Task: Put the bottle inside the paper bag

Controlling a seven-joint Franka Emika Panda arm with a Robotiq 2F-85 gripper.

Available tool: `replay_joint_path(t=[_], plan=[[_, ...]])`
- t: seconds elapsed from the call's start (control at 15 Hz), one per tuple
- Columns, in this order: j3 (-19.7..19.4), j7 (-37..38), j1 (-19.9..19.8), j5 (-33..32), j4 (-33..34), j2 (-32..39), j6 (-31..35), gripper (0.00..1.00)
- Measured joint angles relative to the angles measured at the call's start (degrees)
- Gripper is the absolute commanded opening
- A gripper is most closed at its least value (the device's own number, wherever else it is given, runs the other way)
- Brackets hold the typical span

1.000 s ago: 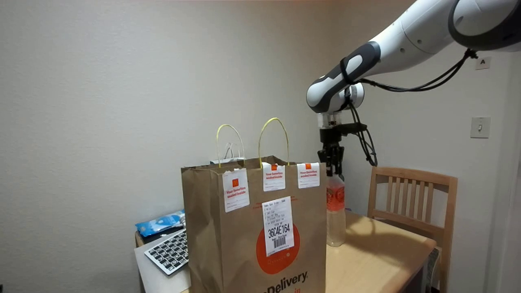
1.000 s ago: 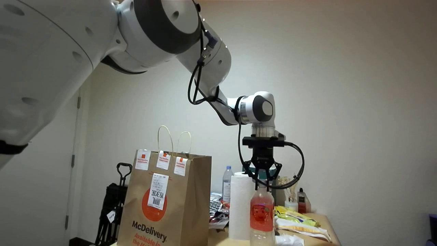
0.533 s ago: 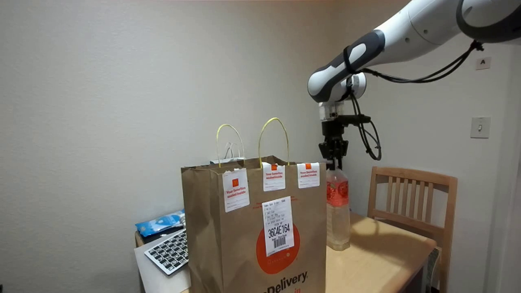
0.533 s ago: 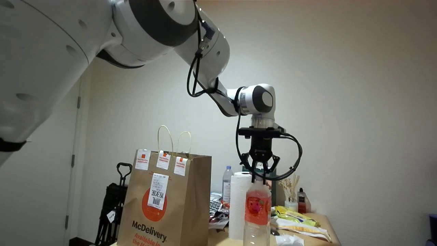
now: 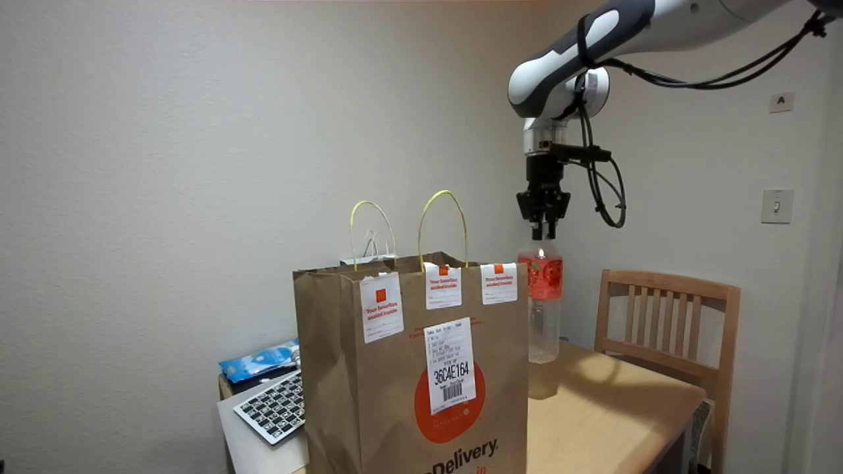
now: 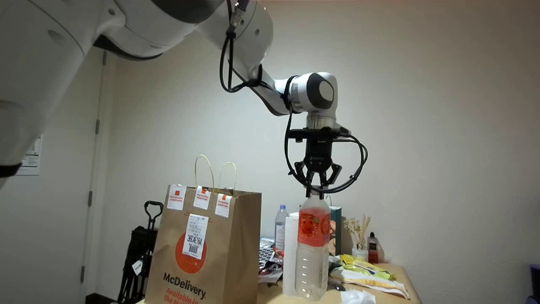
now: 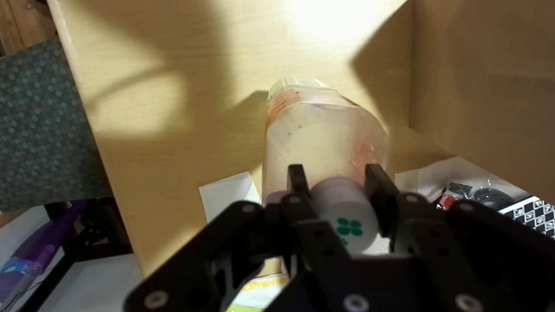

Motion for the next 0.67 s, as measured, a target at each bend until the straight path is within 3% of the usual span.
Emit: replay_joint_path(t=[0.07,0.13,0.47,0.67], plan=[[-0.01,0.0,0.0,0.0,-0.13,0.07,0.0,0.37],[-0.01,0.01,0.0,0.0,-0.23,0.12,0.0,0.15],[0.48,0.0,0.62,0.0,2.05,-0.73,-0.16,0.14],[1.16,0.06,2.45,-0.02,6.17,-3.48,-3.68,0.14]])
